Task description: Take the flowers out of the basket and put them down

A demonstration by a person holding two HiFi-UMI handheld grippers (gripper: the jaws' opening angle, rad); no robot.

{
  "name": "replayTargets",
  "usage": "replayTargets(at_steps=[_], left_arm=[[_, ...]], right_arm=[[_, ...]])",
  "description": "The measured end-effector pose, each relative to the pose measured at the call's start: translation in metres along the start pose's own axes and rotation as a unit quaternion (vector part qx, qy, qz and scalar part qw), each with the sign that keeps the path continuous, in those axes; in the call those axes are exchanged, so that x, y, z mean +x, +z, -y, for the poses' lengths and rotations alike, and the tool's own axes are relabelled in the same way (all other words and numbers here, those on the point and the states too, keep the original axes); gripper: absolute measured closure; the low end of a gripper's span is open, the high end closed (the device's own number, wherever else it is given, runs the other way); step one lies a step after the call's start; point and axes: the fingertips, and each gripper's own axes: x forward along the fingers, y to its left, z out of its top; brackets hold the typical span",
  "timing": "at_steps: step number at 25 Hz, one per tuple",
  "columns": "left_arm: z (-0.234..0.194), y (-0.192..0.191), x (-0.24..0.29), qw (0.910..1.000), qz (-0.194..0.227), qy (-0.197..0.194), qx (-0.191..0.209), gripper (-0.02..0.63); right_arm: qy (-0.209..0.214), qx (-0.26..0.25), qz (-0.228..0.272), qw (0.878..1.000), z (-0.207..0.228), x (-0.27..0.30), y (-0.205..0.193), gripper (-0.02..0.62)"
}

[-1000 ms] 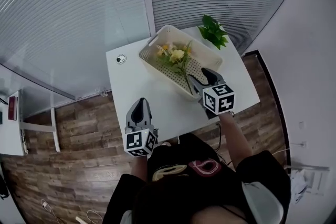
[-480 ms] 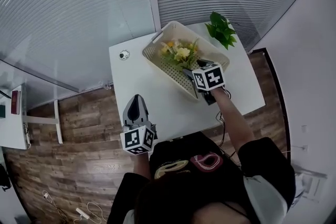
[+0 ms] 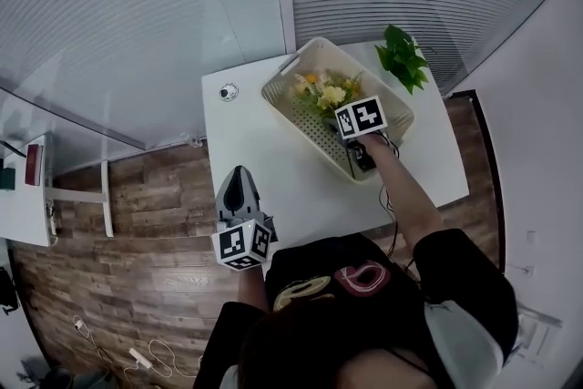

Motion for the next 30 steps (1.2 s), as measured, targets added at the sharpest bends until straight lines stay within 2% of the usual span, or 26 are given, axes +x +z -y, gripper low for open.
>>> replayTargets(at_steps=[10,18,24,28,30], left_arm=[[-0.002,-0.015,0.002,0.9994,-0.033,0.004,-0.003,0.588],[-0.001,-0.019,-0.001,0.9991,-0.037,0.018,0.007,0.588],[-0.007,-0.025,-0.013,0.9982,-0.042,0.042,0.001,0.588],[-0.004,-0.027,-0.014,0.9983,-0.038,0.043,0.000,0.588],[-0.001,-0.027,-0.014,0.9987,-0.033,0.039,-0.001,0.588]], right_arm=[[-0.040,-0.048,-0.068,0.996,0.012,0.035,-0.025,0.268],[-0.066,-0.072,-0.109,0.989,0.024,0.057,-0.042,0.268],[-0.055,-0.072,-0.112,0.990,0.027,0.061,-0.044,0.272],[-0.058,-0.065,-0.100,0.991,0.030,0.060,-0.042,0.301],[-0.061,-0.064,-0.096,0.991,0.034,0.058,-0.041,0.351]])
